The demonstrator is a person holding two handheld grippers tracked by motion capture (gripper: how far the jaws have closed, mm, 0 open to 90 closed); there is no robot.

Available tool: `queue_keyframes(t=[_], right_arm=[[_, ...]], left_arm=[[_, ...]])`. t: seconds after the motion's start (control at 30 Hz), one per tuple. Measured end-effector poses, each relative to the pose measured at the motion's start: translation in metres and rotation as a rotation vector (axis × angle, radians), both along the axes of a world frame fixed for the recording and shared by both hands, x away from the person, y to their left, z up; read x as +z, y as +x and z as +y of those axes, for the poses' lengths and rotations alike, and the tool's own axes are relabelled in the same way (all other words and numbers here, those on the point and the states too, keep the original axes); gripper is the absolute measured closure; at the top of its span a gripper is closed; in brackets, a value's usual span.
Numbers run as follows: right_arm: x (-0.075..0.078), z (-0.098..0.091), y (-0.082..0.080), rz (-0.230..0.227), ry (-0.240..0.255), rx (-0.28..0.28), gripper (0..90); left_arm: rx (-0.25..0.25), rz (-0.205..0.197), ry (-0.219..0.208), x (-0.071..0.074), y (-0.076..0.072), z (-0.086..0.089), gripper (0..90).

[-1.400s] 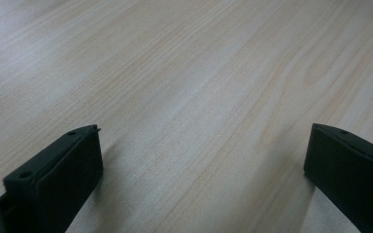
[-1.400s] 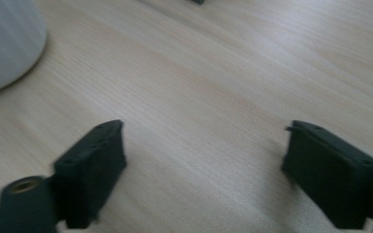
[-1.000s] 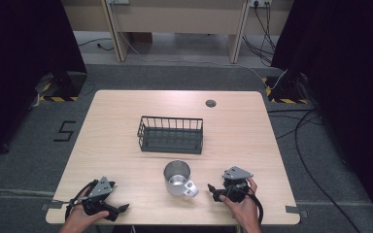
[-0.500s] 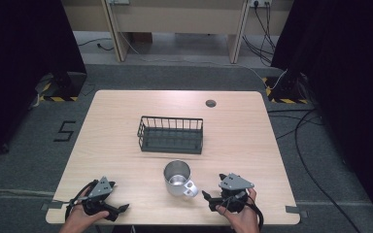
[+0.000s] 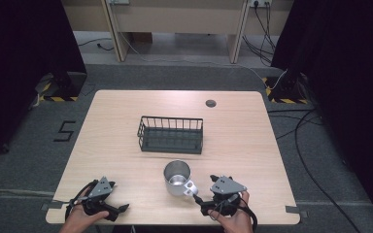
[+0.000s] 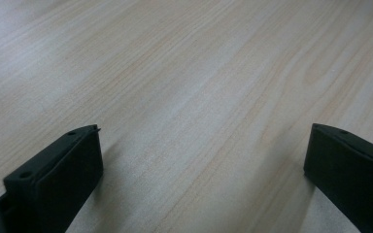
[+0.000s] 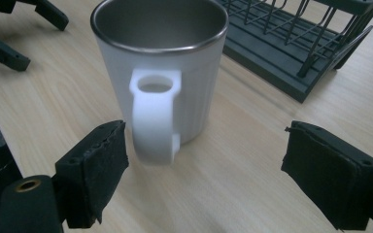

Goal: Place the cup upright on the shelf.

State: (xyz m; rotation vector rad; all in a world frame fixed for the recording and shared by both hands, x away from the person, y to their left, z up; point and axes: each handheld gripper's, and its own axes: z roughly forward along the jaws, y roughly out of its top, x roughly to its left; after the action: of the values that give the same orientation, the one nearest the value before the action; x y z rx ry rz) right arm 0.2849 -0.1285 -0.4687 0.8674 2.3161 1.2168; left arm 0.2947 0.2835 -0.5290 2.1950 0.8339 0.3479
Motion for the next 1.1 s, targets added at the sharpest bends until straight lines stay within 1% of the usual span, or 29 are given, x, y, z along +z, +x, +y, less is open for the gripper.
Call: queue_keyframes(t=[0.17,0.27,0.37,0.47,0.57,0.73,0.87,1.1], right_arm=[[-0.002,0.006,0.005,-0.003,0.000,-0.001,16.6],[-0.005,0.007,0.009,0.000,0.000,-0.013,16.7],[-0.005,0.003,0.013,-0.009,-0.008,-0.039,17.8],[-0.005,0.001,0.015,-0.016,-0.010,-0.050,18.1],[-0.005,-0.002,0.021,-0.025,-0.010,-0.069,18.3],[-0.006,-0.005,0.026,-0.025,-0.003,-0.083,18.5],[-0.008,-0.008,0.034,-0.022,0.006,-0.099,18.8],[-0.009,-0.011,0.039,-0.021,0.013,-0.115,19.4]], left_arm=[[0.000,0.000,0.000,0.000,0.000,0.000,0.0],[0.000,0.000,0.000,0.000,0.000,0.000,0.0],[0.000,0.000,0.000,0.000,0.000,0.000,0.0],[0.000,0.000,0.000,0.000,0.000,0.000,0.0],[0.000,0.000,0.000,0.000,0.000,0.000,0.0],[0.000,0.000,0.000,0.000,0.000,0.000,0.0],[0.000,0.000,0.000,0.000,0.000,0.000,0.0],[0.000,0.000,0.000,0.000,0.000,0.000,0.0]])
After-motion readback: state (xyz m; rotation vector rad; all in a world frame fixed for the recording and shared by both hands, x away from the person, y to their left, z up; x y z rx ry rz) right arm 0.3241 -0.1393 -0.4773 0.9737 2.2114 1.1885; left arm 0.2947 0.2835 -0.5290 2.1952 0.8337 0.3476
